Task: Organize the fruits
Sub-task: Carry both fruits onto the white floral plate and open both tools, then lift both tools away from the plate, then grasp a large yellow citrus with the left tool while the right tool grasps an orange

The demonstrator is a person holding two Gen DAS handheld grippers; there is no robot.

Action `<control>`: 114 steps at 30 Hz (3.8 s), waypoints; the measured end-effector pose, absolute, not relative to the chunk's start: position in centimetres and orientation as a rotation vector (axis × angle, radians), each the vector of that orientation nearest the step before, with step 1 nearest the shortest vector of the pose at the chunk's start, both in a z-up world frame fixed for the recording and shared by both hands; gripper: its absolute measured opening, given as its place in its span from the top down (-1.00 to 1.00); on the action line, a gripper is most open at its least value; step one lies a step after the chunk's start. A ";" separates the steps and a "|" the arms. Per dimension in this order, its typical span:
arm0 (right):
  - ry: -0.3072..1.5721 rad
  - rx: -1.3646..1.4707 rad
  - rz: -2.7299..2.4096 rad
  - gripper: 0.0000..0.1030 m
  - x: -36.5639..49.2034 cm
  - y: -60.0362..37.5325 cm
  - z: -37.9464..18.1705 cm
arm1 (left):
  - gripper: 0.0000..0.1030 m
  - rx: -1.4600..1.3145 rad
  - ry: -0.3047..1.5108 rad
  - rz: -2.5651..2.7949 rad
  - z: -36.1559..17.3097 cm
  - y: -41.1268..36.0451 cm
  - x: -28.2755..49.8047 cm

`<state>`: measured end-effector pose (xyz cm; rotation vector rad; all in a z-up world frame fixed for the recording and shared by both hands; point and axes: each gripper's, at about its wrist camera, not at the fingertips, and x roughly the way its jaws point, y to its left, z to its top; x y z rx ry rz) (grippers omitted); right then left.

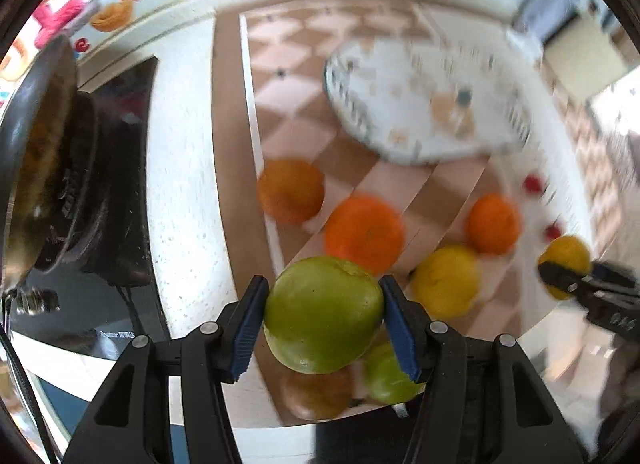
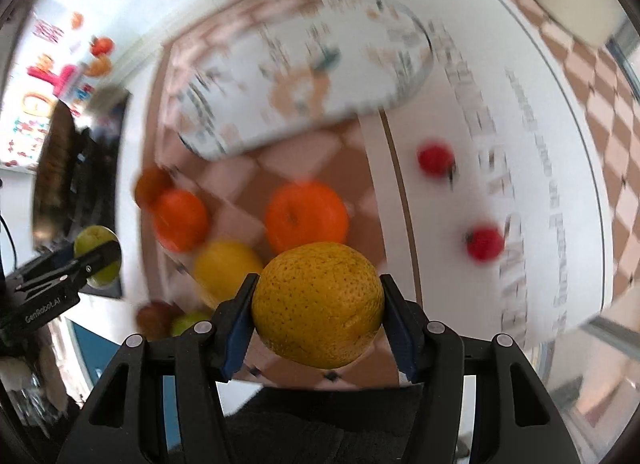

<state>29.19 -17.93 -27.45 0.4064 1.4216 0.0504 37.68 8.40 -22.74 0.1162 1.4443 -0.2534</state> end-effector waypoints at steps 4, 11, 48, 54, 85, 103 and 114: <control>1.389 0.372 0.095 -0.17 34.2 -19.3 -26.3 | -0.05 -0.080 1.461 -0.210 -22.0 5.9 41.5; 1.420 0.253 0.165 -0.17 45.3 -20.3 -29.3 | -0.05 -0.424 1.574 -0.119 -26.4 1.7 49.3; 1.483 0.192 0.164 -0.77 51.4 -24.3 -31.0 | -0.66 -0.353 1.628 0.014 -30.3 -4.6 56.2; 1.473 0.216 0.077 -0.77 48.2 -24.2 -28.8 | -0.65 -0.074 1.504 0.078 -27.2 -5.6 52.5; 1.202 0.185 0.002 -0.77 30.1 -20.5 -12.0 | -0.65 0.039 1.187 -0.047 -12.3 1.0 34.3; 1.226 0.272 0.098 -0.77 29.3 -19.4 -13.5 | -0.66 -0.036 1.203 -0.010 -12.9 2.7 32.8; 1.494 0.269 0.150 -0.77 32.8 -15.6 -29.0 | -0.83 -0.083 1.397 0.148 -21.2 7.5 32.9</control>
